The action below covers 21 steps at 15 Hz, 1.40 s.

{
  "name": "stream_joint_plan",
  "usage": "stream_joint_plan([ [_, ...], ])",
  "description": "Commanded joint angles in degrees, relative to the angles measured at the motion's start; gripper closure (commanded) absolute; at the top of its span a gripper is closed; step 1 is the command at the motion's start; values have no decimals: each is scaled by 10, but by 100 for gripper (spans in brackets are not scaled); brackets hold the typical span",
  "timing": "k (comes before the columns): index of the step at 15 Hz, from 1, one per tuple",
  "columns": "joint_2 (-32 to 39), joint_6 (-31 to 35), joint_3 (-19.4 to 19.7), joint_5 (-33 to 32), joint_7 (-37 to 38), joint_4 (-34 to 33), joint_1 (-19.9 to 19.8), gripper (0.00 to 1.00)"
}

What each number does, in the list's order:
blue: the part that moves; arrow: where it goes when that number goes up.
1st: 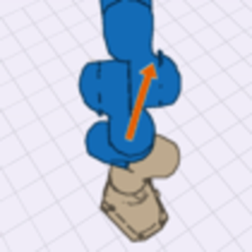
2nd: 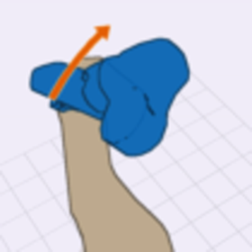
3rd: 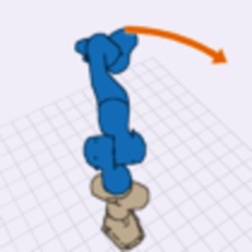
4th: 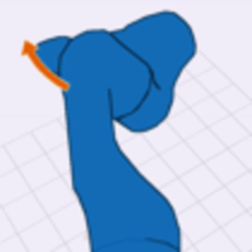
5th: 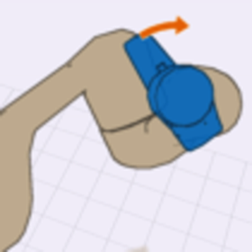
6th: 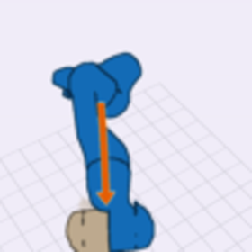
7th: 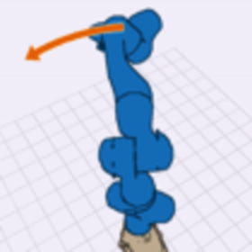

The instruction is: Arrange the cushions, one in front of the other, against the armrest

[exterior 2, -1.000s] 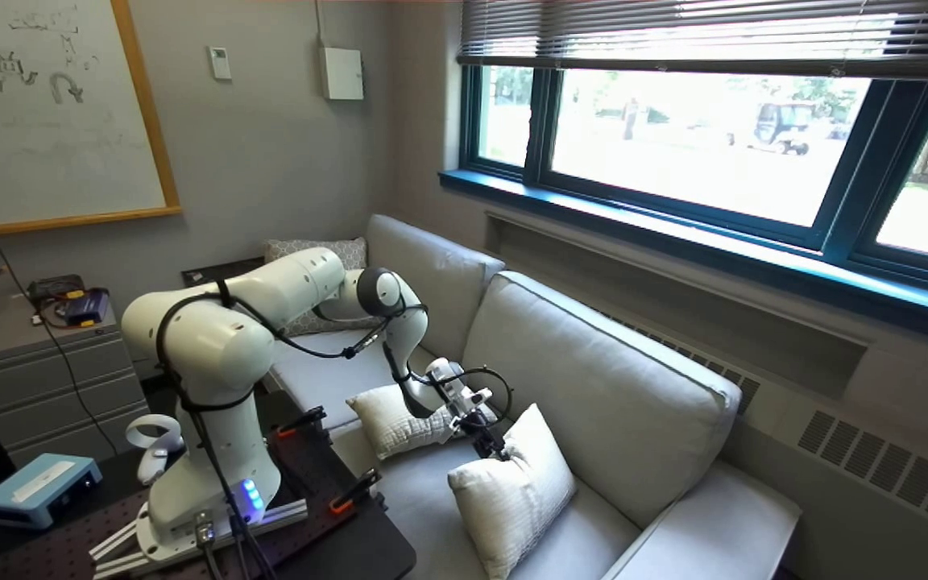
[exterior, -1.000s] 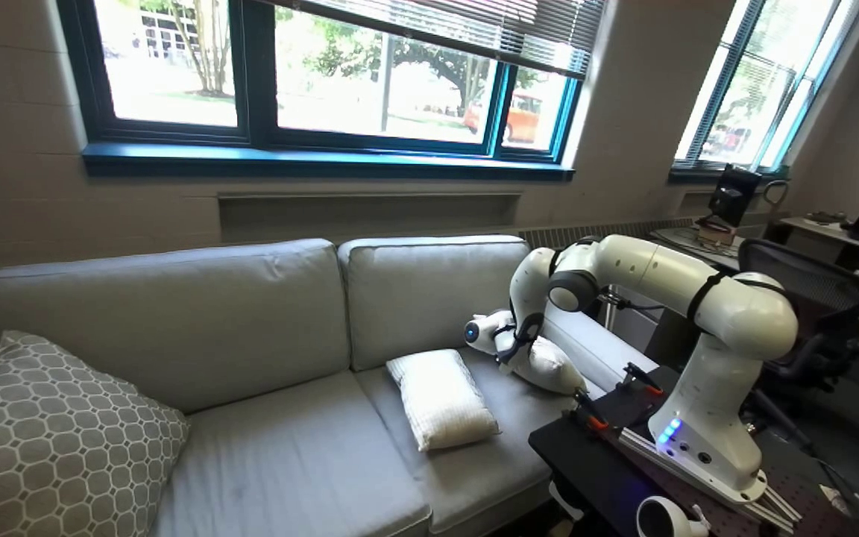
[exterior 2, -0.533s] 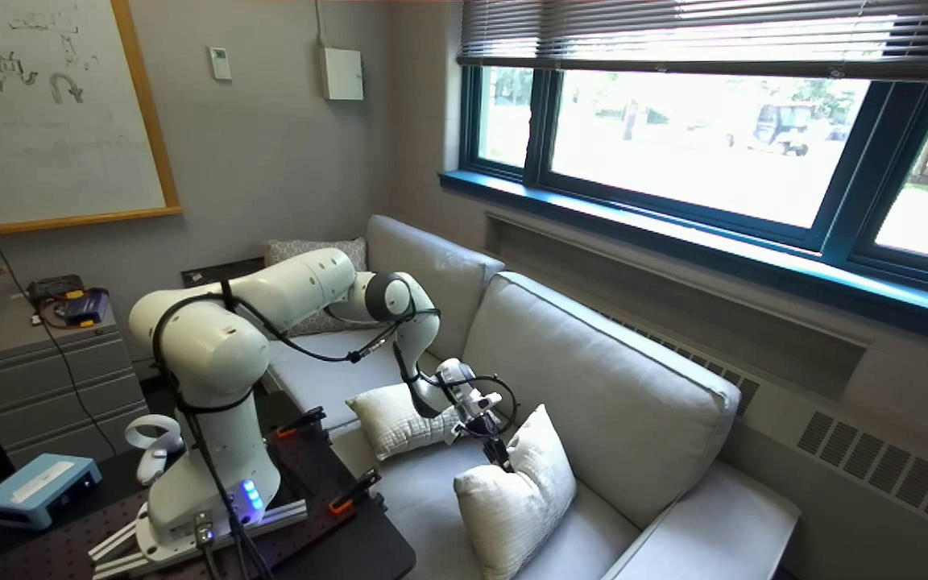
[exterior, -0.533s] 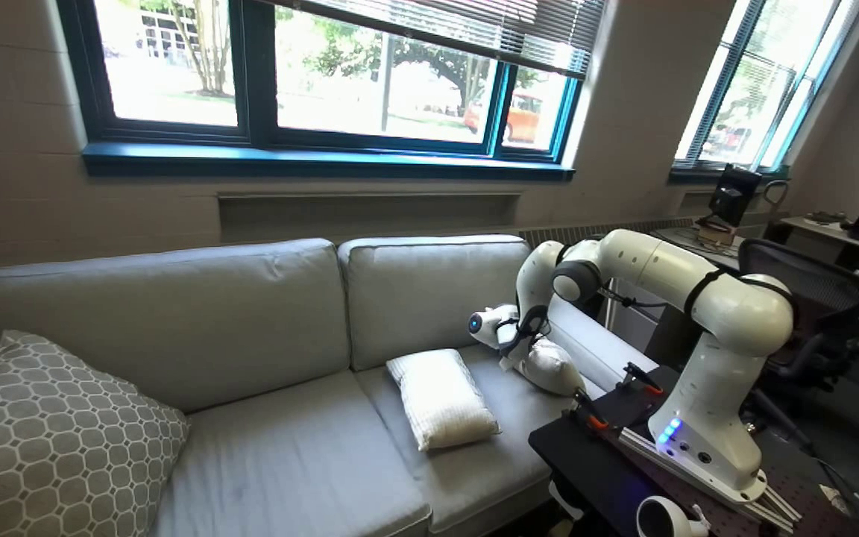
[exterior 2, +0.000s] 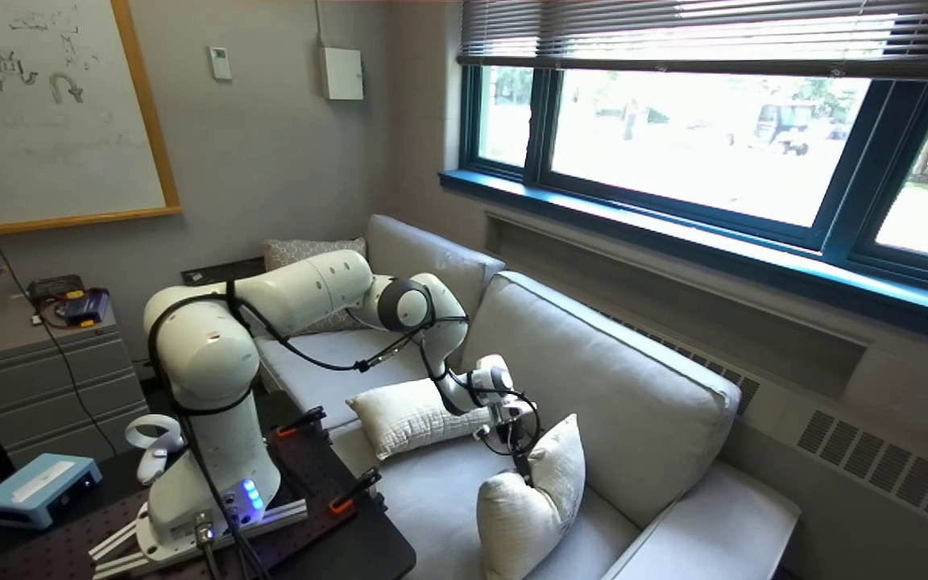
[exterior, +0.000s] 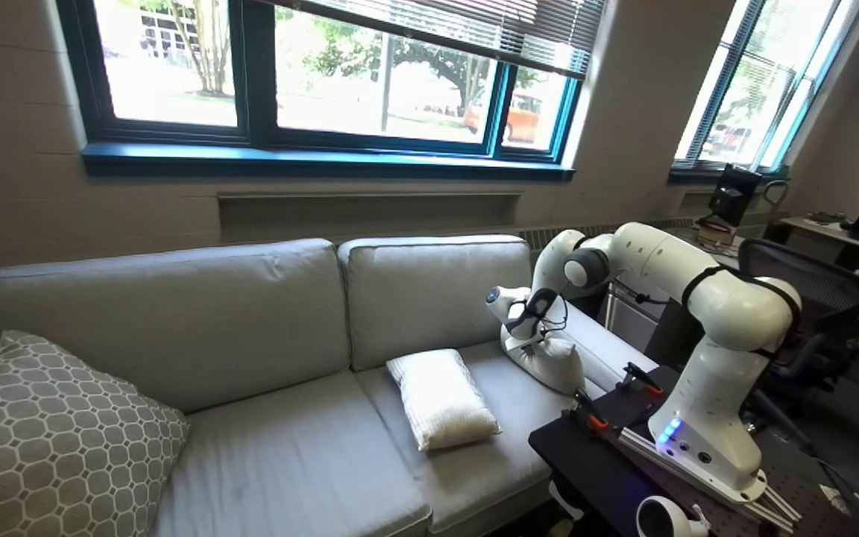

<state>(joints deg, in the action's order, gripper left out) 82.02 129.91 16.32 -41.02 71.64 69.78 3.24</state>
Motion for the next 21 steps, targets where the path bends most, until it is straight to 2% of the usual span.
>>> stream_joint_plan([
  [1, -6, 38, 10, 16, 17, -9, -50, 97],
  [7, -19, 81, 30, 33, 31, -13, -115, 97],
  [13, -23, 99, 22, 63, 23, -20, -153, 97],
  [14, -24, 98, 18, 71, 20, -21, -158, 64],
  [15, -26, 99, 13, 80, 15, -21, -162, 64],
  [16, -25, 98, 9, 87, 9, -24, -166, 59],
  [21, -19, 105, 7, 105, 10, -35, -177, 21],
])
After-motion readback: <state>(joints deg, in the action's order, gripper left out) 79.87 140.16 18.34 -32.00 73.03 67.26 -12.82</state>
